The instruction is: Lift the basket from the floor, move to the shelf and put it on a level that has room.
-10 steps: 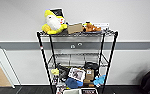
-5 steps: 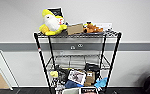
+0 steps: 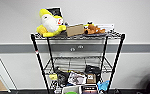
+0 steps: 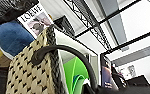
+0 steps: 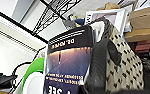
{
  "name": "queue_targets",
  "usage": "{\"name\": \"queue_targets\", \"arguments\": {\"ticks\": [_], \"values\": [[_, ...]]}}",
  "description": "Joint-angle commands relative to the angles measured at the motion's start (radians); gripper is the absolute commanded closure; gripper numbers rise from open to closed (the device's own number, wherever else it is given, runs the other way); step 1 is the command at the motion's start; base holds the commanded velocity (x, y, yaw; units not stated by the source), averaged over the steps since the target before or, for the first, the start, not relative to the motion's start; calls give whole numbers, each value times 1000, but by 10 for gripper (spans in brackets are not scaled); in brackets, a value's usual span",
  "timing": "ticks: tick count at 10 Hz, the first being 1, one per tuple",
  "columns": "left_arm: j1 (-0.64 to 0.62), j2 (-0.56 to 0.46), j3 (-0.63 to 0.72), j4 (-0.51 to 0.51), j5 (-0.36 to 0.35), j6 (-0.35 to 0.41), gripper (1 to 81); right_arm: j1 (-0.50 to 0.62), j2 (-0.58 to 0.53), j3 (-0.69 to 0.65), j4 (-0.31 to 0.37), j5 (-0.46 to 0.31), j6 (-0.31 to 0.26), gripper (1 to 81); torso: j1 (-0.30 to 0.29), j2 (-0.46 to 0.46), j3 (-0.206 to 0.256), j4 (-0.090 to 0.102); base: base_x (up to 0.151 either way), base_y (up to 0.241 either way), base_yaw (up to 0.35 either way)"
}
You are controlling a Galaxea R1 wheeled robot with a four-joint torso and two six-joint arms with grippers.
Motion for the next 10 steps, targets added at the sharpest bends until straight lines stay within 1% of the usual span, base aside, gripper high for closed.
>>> {"name": "queue_targets", "arguments": {"ticks": [1,3,8,10], "values": [[-150,-13,113,39,-27,-4,811,165,-12,131,-2,99,15,811,0,0,0,0,112,0,0],[-156,-27,140,39,-27,-4,811,168,-19,145,-2,99,17,811,0,0,0,0,112,0,0],[-158,-30,150,39,-27,-4,811,169,-26,160,-2,101,18,811,0,0,0,0,108,0,0],[-158,-33,159,39,-27,-3,811,175,-31,168,-2,101,18,811,1,0,0,0,0,0,0]]}}
